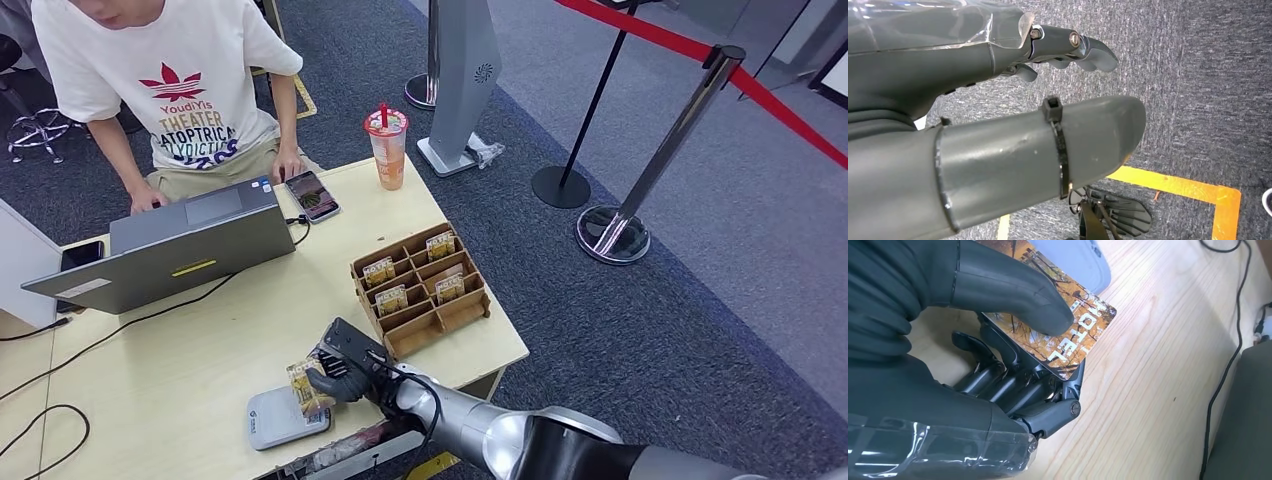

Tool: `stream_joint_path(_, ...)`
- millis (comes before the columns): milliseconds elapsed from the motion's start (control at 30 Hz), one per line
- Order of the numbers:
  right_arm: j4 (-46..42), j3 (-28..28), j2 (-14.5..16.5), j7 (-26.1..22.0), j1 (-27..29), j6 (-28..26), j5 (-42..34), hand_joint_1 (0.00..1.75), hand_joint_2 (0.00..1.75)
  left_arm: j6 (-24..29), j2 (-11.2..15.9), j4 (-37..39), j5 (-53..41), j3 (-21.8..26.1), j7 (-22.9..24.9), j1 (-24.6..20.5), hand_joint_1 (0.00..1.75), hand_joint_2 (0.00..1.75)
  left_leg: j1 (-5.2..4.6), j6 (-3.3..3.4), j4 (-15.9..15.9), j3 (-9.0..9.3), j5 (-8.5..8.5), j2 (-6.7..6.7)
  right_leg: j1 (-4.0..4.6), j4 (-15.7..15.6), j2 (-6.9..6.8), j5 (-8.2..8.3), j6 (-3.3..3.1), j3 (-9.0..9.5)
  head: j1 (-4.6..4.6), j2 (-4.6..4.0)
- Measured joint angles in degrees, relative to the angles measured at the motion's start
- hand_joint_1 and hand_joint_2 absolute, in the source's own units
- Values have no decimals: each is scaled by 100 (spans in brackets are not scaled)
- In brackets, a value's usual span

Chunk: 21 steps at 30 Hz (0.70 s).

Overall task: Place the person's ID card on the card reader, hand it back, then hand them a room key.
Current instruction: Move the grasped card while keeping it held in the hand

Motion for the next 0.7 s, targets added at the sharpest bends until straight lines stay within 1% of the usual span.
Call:
stream_joint_path(467,-233,-155,-1,-213,151,-557,625,175,175,33,18,0,74,2,-42,2,0,0,0,0,0,0,0,0,0,0,0,0,0,-1,-1,0)
stream_joint_path(700,-472,-261,-8,-269,266,-732,823,175,175,31,27,0,74,2,-81,1,0,0,0,0,0,0,0,0,0,0,1,0,0,-1,-1,0)
